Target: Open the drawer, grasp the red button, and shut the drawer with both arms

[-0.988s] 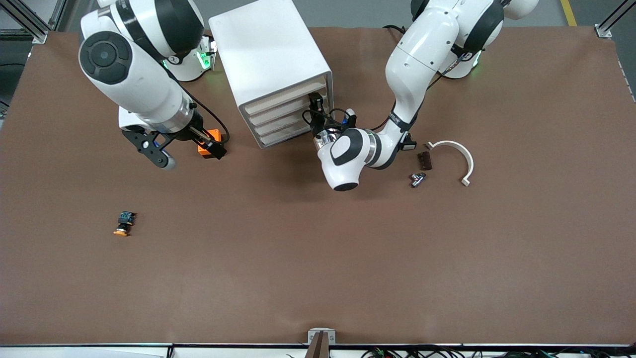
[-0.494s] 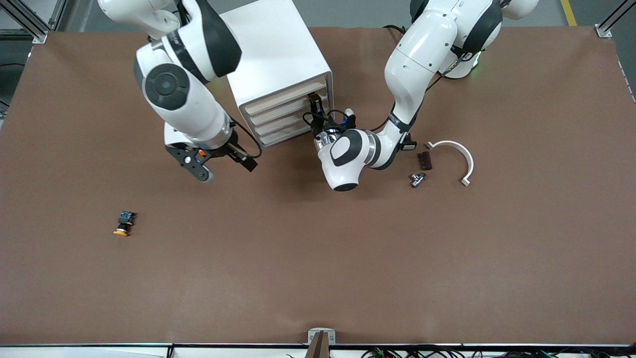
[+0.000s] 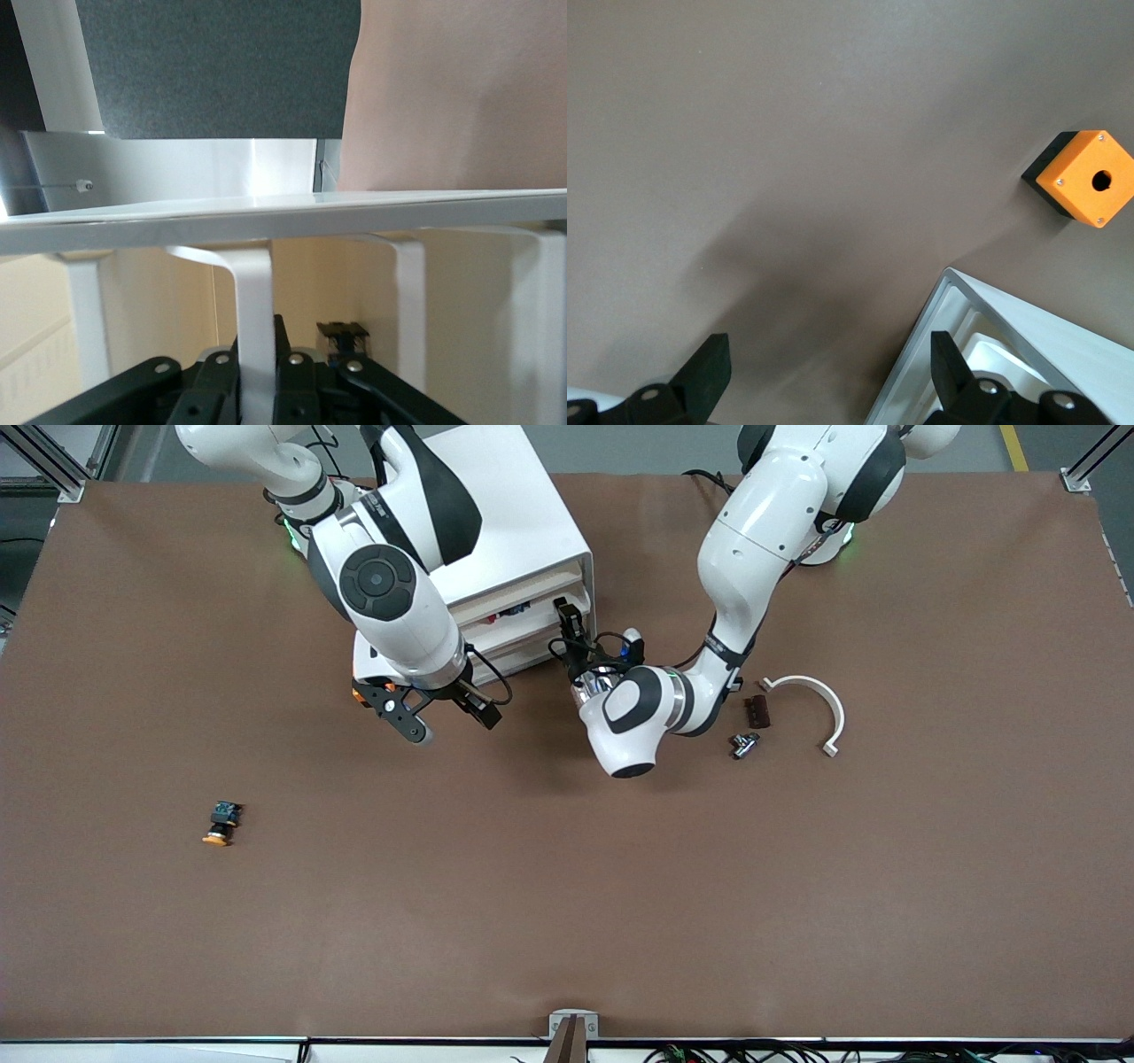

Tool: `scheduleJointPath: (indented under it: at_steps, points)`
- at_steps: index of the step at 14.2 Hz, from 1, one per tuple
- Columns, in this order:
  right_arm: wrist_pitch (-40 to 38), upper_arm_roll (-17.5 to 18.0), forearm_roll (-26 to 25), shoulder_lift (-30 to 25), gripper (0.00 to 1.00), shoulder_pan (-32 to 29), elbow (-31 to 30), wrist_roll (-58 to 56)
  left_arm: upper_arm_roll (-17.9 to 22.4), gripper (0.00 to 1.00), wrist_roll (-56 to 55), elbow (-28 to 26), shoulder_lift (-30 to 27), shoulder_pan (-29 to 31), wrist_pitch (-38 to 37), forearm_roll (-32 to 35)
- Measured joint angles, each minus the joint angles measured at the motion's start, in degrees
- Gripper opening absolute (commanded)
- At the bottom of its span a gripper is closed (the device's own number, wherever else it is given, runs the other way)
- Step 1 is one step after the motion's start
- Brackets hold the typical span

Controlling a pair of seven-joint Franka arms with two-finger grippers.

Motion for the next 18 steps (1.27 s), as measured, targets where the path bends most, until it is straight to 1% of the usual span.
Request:
scheduleJointPath:
  at_steps: [4, 7, 8, 9, 10, 12, 13, 14, 15, 18]
  points:
    - [1.24, 0.0, 0.0, 0.19, 1.0, 2.01, -1.26, 1.87, 0.04, 0.12, 0.0, 0.57, 0.0, 4.22, 0.85, -0.42]
    - [3.55, 0.05, 0.02, 0.39, 1.0, 5.54, -3.11, 5.51, 0.04, 0.13, 0.01, 0.67, 0.0, 6.62, 1.31, -0.73]
    - [3.83, 0.08, 0.02, 0.44, 1.0, 6.81, -3.66, 6.55, 0.04, 0.14, 0.01, 0.69, 0.0, 7.05, 1.37, -0.77]
    - [4.04, 0.08, 0.03, 0.48, 1.0, 8.15, -4.34, 7.55, 0.04, 0.18, 0.01, 0.69, 0.0, 7.23, 1.44, -0.8]
    - [4.59, 0.08, 0.03, 0.5, 1.0, 9.4, -5.15, 8.83, 0.04, 0.29, 0.02, 0.7, 0.0, 7.24, 1.69, -0.81]
    - [5.76, 0.08, 0.03, 0.53, 1.0, 11.25, -6.6, 11.86, 0.0, 0.71, 0.26, 0.77, 0.0, 7.22, 2.94, -0.82]
    - [6.01, 0.07, 0.03, 0.54, 1.0, 11.64, -6.95, 13.23, 0.0, 0.83, 0.54, 0.79, 0.0, 7.25, 3.54, -0.82]
    - [6.02, 0.06, 0.03, 0.53, 1.0, 11.76, -7.13, 14.37, 0.0, 0.98, 1.35, 0.86, 0.01, 7.37, 3.84, -0.87]
    - [6.02, 0.05, 0.03, 0.54, 1.0, 11.78, -7.47, 15.3, 0.0, 0.99, 2.92, 1.08, 0.01, 7.53, 3.98, -1.11]
    - [6.11, 0.03, 0.03, 0.54, 1.0, 11.91, -8.95, 16.68, 0.0, 0.99, 6.64, 2.4, 0.0, 7.72, 4.05, -1.93]
